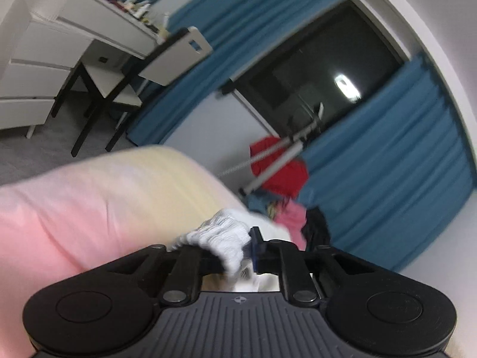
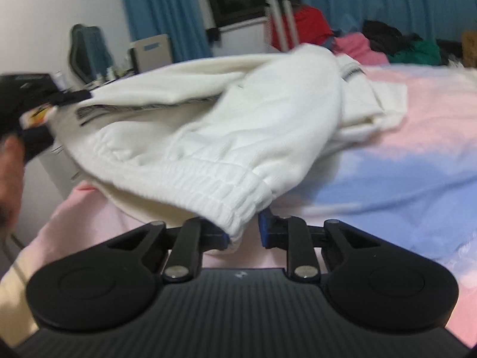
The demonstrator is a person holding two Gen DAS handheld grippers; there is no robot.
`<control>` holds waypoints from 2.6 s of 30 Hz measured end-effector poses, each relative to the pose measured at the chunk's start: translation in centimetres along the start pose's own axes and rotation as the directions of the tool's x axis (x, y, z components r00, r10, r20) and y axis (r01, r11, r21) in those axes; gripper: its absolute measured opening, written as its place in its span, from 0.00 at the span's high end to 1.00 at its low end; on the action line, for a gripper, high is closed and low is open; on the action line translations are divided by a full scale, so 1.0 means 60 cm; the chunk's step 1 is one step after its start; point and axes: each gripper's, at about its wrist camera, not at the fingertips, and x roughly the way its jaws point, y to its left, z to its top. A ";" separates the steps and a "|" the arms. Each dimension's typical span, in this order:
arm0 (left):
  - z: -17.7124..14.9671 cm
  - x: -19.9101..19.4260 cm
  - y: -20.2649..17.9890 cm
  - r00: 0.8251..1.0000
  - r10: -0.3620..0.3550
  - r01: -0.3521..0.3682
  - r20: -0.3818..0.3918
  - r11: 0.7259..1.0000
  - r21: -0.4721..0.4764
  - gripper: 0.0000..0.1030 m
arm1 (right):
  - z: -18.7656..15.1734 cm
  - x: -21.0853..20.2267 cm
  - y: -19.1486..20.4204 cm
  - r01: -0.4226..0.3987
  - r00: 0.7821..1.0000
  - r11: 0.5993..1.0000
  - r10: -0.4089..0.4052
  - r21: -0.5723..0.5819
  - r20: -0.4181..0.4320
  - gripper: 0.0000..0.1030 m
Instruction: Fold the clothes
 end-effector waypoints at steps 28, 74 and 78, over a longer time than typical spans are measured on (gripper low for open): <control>0.174 0.169 0.055 0.914 0.372 -0.286 -0.164 0.875 0.392 0.24 | 0.034 0.101 0.204 -0.476 0.875 0.877 0.464 -0.066 -0.140 0.19; -0.299 -0.039 -0.263 0.978 0.042 0.101 -0.205 0.766 0.635 0.94 | 0.080 -0.058 -0.206 0.006 0.989 0.988 -0.029 0.154 0.148 0.19; -0.318 -0.090 -0.199 0.960 0.079 0.095 -0.268 0.811 0.577 0.94 | 0.077 -0.074 -0.186 0.010 0.988 0.994 -0.027 0.112 0.153 0.24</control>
